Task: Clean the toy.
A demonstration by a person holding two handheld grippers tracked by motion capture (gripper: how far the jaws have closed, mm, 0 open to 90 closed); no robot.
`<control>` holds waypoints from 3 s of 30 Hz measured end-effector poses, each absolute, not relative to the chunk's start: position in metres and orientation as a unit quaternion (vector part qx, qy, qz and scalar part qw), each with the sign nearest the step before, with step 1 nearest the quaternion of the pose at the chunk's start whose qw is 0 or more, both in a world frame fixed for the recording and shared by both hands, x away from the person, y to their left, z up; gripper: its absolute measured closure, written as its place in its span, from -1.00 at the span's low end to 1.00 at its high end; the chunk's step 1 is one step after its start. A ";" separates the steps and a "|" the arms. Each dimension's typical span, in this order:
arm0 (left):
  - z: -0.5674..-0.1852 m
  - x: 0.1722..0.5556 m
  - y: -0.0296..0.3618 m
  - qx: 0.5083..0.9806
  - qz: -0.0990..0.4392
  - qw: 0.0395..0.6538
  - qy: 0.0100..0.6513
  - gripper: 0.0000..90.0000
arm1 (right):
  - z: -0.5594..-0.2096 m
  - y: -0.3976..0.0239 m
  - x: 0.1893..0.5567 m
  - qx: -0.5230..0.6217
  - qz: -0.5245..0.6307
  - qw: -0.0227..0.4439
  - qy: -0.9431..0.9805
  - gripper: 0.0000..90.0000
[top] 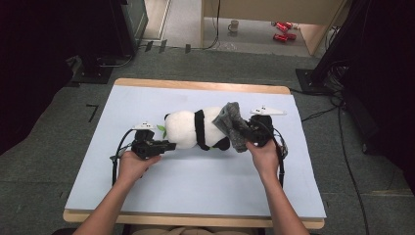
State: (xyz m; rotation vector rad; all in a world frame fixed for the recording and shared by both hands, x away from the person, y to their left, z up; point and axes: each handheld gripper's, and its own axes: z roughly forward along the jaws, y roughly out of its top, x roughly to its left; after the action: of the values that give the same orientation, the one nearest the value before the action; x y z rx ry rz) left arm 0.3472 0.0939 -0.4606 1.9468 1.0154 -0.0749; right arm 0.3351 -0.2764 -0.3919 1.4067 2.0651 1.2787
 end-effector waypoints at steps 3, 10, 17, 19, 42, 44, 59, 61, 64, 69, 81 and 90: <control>-0.456 0.338 0.098 0.793 -0.024 0.450 0.411 0.64 | -0.384 -0.269 0.328 0.477 0.472 0.150 0.726 0.66; -0.458 0.337 0.104 0.790 -0.014 0.453 0.412 0.60 | -0.396 -0.240 0.324 0.445 0.452 0.100 0.766 0.66; -0.457 0.335 0.103 0.798 0.020 0.457 0.392 0.27 | -0.409 -0.237 0.333 0.452 0.447 0.101 0.766 0.66; -0.456 0.334 0.104 0.802 0.029 0.457 0.384 0.17 | -0.409 -0.236 0.335 0.453 0.447 0.104 0.764 0.66; -0.451 0.348 0.114 0.789 0.081 0.519 0.319 -0.32 | -0.393 -0.218 0.369 0.449 0.454 0.122 0.760 0.64; -0.450 0.351 0.113 0.791 0.085 0.515 0.318 -0.33 | -0.391 -0.217 0.374 0.451 0.451 0.119 0.761 0.64; -0.459 0.371 0.099 0.774 0.147 0.497 0.364 -0.28 | -0.379 -0.203 0.398 0.466 0.454 0.120 0.750 0.63; -0.460 0.373 0.099 0.771 0.146 0.500 0.367 -0.22 | -0.377 -0.202 0.400 0.467 0.452 0.122 0.750 0.63; -0.461 0.374 0.099 0.770 0.148 0.501 0.366 -0.04 | -0.376 -0.202 0.401 0.470 0.453 0.120 0.748 0.63; -0.455 0.372 0.100 0.763 0.129 0.496 0.394 0.36 | -0.366 -0.203 0.390 0.466 0.470 0.112 0.741 0.65; -0.424 0.349 0.094 0.752 -0.021 0.498 0.431 0.57 | -0.341 -0.182 0.347 0.417 0.502 0.081 0.753 0.65; -0.433 0.338 0.081 0.745 -0.033 0.506 0.434 0.54 | -0.372 -0.139 0.335 0.391 0.465 0.051 0.793 0.65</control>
State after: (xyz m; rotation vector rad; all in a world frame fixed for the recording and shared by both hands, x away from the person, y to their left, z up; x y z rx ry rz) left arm 0.3384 0.0810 -0.4328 1.7977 1.0459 -0.0808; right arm 0.3355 -0.1391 -0.3725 1.1904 2.4134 1.4142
